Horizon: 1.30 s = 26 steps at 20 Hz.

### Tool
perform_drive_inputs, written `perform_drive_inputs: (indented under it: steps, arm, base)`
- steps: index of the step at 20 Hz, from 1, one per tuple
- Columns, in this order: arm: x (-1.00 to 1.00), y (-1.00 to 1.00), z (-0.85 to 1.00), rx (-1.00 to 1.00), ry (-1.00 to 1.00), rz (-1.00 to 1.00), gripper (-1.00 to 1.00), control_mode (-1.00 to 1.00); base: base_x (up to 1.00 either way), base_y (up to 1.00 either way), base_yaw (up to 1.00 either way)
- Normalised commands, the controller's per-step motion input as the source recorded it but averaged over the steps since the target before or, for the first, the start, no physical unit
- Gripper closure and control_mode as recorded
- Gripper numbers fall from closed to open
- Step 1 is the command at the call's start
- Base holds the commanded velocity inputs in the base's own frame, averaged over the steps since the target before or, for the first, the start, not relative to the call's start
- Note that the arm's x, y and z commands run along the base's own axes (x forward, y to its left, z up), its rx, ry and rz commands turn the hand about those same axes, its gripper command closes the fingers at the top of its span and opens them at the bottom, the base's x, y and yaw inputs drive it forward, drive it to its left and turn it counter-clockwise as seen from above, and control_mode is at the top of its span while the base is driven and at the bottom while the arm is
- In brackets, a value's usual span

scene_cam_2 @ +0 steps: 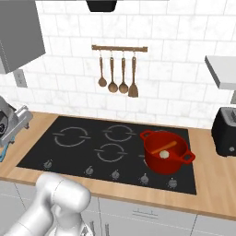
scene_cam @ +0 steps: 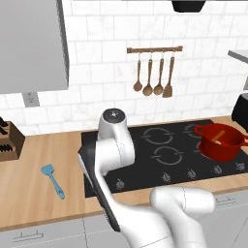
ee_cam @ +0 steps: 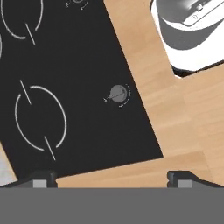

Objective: Put the carrot and garlic in the pot. Retrieve the spatula and lightly stir the vegetables in the pot.

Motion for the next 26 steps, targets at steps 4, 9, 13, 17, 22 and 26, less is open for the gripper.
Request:
perform_drive_inputs:
  steps: [4,9,13,17,22,26]
  arm:
    - [0.00,1.00,-0.18,0.03,0.05,-0.54,-1.00,-1.00]
    - [-0.08,0.99,-0.08,0.14,0.11,-0.51,-1.00,-1.00]
    - [-0.42,1.00,-0.05,0.17,0.05,-0.42,-1.00,-1.00]
    - [-0.77,1.00,-0.25,0.11,0.00,-0.35,-1.00,-1.00]
    - [-0.42,1.00,-0.37,0.08,0.00,-0.44,-1.00,-1.00]
    - [-0.07,1.00,-0.38,0.09,0.04,-0.51,-1.00,-1.00]
  base:
    - [0.00,0.00,0.00]
    - [0.00,0.00,0.00]
    - [0.00,0.00,0.00]
    - [0.00,0.00,0.00]
    - [0.00,0.00,0.00]
    - [0.00,0.00,0.00]
